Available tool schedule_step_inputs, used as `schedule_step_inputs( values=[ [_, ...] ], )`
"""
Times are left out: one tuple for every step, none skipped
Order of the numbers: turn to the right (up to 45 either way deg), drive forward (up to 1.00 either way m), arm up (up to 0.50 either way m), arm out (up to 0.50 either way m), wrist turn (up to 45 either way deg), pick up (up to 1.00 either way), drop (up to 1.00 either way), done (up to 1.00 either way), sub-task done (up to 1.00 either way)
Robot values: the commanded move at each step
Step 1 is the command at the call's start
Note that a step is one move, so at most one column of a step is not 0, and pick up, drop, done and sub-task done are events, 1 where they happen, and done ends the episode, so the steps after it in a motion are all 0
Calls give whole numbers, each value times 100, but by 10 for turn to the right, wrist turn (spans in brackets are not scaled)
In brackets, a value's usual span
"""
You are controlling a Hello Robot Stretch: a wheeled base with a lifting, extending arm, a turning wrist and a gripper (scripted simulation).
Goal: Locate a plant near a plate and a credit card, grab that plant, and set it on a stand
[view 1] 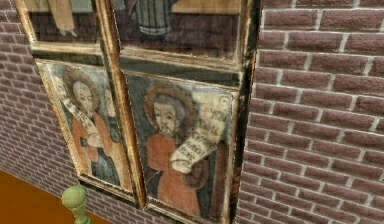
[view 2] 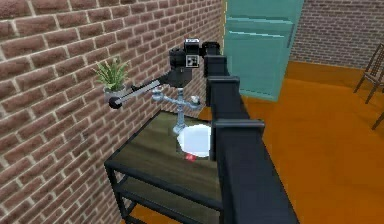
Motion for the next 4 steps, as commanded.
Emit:
schedule_step_inputs(
  values=[
    [0, 0, 0, 0, -450, 0, 0, 0, 0],
    [0, 0, 0, 0, -180, 0, 0, 0, 0],
    [0, 0, 0, -40, 0, 0, 0, 0, 0],
    [-450, 0, 0, 0, 0, 0, 0, 0, 0]
  ],
)
